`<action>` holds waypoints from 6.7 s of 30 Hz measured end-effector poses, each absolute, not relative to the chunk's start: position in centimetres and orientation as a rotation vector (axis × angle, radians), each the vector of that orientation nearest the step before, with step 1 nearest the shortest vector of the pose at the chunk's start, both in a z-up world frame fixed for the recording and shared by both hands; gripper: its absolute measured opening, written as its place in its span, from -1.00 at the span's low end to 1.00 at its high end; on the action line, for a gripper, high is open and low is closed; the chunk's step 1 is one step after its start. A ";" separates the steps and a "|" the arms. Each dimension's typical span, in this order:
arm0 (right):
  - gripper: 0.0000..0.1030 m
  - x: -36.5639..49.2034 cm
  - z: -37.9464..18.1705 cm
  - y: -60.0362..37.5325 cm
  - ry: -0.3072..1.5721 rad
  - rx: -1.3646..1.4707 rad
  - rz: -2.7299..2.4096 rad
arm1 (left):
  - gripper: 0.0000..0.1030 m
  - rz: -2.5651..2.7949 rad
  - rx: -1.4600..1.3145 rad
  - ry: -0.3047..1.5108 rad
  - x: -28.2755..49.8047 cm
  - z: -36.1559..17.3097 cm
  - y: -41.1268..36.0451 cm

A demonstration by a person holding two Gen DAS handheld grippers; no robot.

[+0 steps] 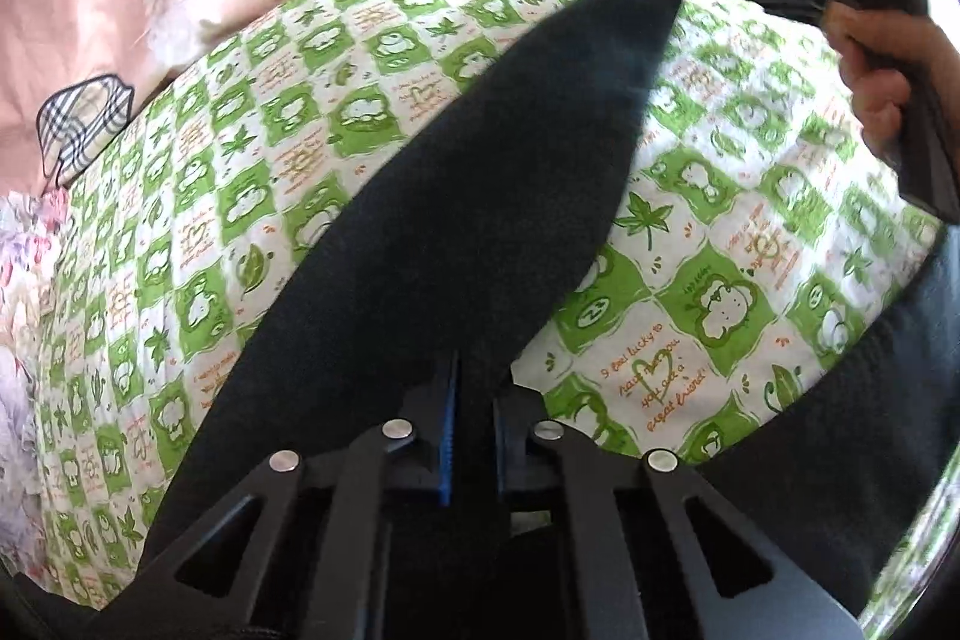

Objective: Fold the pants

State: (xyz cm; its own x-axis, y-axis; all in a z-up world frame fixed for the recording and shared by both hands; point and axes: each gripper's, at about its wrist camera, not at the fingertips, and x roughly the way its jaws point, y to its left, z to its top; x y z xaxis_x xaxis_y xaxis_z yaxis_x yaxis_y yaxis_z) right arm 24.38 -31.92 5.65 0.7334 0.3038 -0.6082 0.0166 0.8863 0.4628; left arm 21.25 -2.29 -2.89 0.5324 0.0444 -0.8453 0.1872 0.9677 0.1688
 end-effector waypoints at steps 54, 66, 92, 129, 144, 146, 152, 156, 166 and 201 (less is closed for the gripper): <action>-0.89 -5.9 3.2 -34.4 0.776 0.445 -0.164 | -0.70 -0.253 0.127 0.970 2.7 -1.9 -2.7; -0.28 -8.0 7.1 -32.4 0.689 0.344 -0.122 | 0.21 -0.177 -0.014 0.965 0.8 0.1 0.3; -0.28 -2.9 3.0 -6.0 0.867 -0.036 0.766 | 0.40 0.393 -0.537 1.136 8.3 2.3 16.0; -0.88 -1.4 4.0 10.3 0.819 -0.455 0.992 | -0.90 0.242 -0.593 0.744 -5.6 5.5 22.6; -0.79 -2.0 -1.7 11.3 0.988 -0.374 0.963 | -0.88 0.275 -0.660 0.779 -8.2 -0.6 24.7; -0.75 -2.0 -1.7 11.2 0.993 -0.366 0.967 | -0.87 0.278 -0.676 0.777 -8.6 -0.8 24.8; -0.33 -2.2 -1.6 10.9 1.029 -0.298 1.019 | -0.79 0.311 -0.694 0.786 -9.7 -1.3 25.4; -0.22 -1.9 -0.9 9.8 1.022 -0.220 1.025 | -0.28 0.375 -0.674 0.812 -10.7 -1.0 25.2; -0.22 1.6 1.7 5.6 0.955 -0.145 0.868 | 0.14 0.376 -0.739 0.852 -11.4 -1.3 25.3; -0.80 7.3 5.1 2.4 0.873 -0.168 0.804 | -0.66 0.207 -0.667 0.587 -11.0 5.9 24.3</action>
State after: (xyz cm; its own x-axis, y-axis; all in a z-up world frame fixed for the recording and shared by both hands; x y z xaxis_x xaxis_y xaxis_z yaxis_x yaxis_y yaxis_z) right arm 7.28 2.37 5.14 0.3760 0.5600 -0.7382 -0.6898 0.7011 0.1805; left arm -11.00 24.30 5.95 0.8191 -0.0035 -0.5736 -0.3621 0.7724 -0.5218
